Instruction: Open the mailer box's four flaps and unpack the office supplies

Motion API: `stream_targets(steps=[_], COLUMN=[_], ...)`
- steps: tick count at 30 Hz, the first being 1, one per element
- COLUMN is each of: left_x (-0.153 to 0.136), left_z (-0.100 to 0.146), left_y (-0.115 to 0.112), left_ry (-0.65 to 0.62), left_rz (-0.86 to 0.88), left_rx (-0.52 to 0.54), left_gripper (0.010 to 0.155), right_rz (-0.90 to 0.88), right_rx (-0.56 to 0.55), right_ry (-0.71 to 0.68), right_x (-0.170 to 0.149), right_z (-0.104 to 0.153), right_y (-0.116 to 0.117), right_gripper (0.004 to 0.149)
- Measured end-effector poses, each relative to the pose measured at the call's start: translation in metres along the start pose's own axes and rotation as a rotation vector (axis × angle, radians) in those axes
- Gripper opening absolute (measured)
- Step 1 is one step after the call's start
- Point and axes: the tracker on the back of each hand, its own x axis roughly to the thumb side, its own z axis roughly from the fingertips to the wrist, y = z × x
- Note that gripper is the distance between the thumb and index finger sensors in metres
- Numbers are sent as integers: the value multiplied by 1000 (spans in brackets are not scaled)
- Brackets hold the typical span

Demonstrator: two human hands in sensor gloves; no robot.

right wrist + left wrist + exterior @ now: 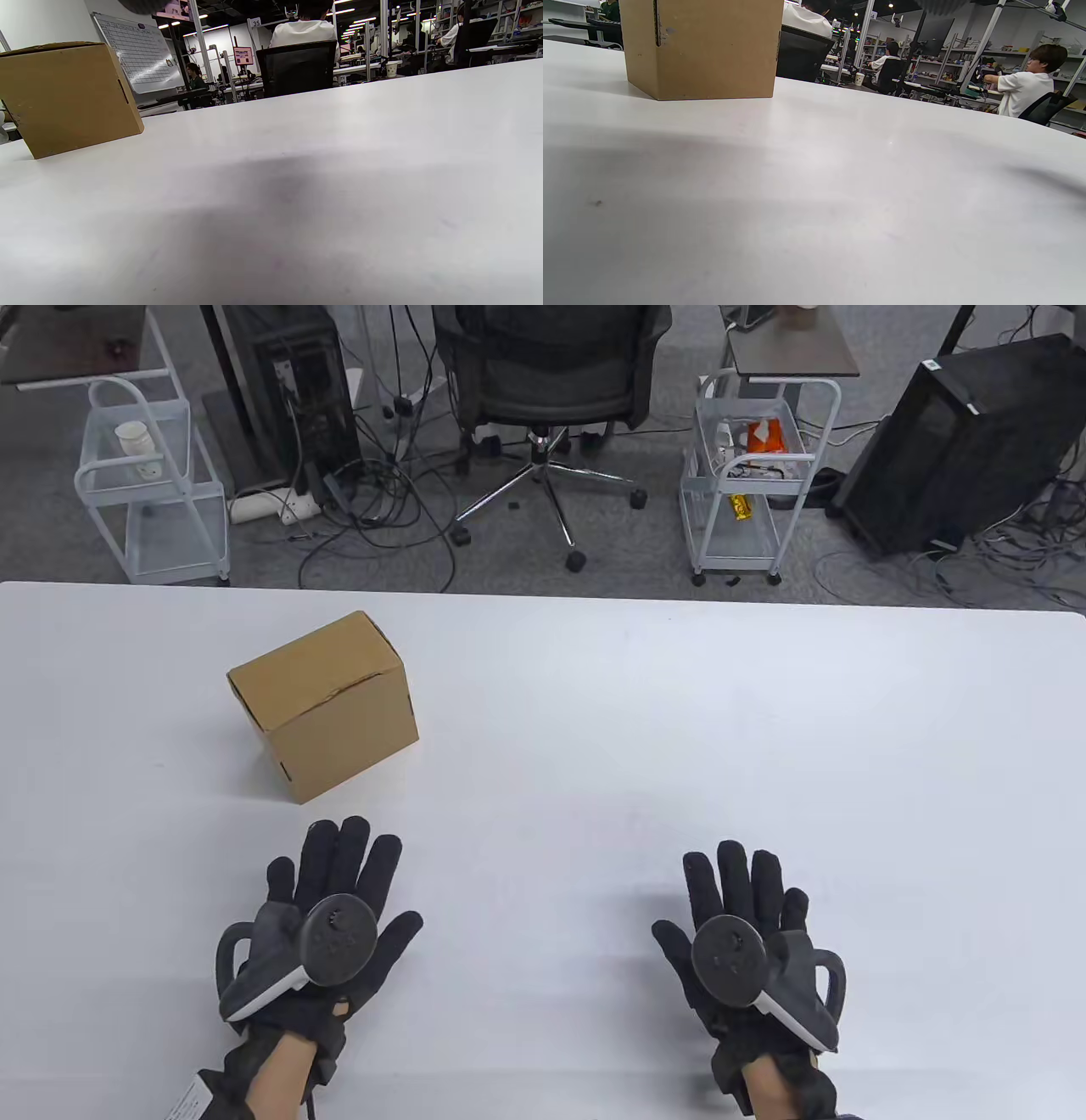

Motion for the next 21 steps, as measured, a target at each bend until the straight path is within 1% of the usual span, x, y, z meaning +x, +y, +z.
stream_targets(steps=[8, 12, 18, 21], left_x=[-1, -7, -27, -36], left_z=[1, 0, -11, -20], left_y=[2, 6, 28, 41], left_ry=[1, 12, 55, 85], left_rz=[18, 33, 68, 12], left_rx=[13, 2, 2, -10], left_gripper=[80, 81, 81, 82], right_rz=[-14, -26, -26, -35], right_rx=[-12, -23, -26, -33], right_ry=[-14, -15, -2, 7], right_x=[0, -1, -2, -4], right_z=[1, 2, 1, 1], right_y=[-2, -3, -4, -4], right_gripper=[75, 75, 75, 75])
